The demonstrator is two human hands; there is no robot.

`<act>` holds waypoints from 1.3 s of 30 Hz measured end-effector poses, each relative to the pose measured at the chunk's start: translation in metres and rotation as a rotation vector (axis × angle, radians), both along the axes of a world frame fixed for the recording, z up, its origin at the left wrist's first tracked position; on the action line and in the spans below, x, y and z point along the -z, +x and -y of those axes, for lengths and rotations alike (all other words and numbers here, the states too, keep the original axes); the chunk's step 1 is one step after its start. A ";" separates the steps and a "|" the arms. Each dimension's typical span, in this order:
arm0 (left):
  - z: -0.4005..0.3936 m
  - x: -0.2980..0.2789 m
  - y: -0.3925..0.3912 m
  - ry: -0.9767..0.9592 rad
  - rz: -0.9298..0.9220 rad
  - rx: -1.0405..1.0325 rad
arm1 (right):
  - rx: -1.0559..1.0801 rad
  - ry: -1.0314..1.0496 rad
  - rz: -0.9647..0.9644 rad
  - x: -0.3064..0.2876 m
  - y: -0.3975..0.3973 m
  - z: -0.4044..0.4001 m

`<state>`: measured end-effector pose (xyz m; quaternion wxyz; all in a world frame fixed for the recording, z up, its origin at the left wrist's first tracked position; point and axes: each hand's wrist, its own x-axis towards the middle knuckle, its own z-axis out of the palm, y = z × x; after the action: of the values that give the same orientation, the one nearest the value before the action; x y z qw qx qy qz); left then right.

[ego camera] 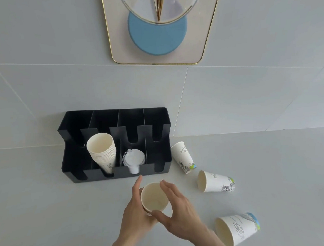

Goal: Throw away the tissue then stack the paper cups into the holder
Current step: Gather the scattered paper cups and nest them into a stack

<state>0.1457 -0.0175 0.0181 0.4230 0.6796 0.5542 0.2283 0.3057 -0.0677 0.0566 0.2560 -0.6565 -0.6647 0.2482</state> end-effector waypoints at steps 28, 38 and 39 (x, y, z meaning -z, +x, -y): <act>0.006 0.009 0.018 0.077 -0.043 0.034 | -0.010 -0.352 0.457 0.030 0.153 0.092; 0.012 0.002 0.022 0.035 -0.026 -0.004 | 0.197 0.116 -0.407 -0.067 0.076 0.009; 0.013 0.002 0.022 0.031 -0.023 -0.003 | 0.169 0.121 -0.405 -0.066 0.068 0.006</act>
<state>0.1679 -0.0301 0.0163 0.4058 0.6878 0.5562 0.2297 0.3734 -0.0740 0.1222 0.4431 -0.6302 -0.5560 0.3121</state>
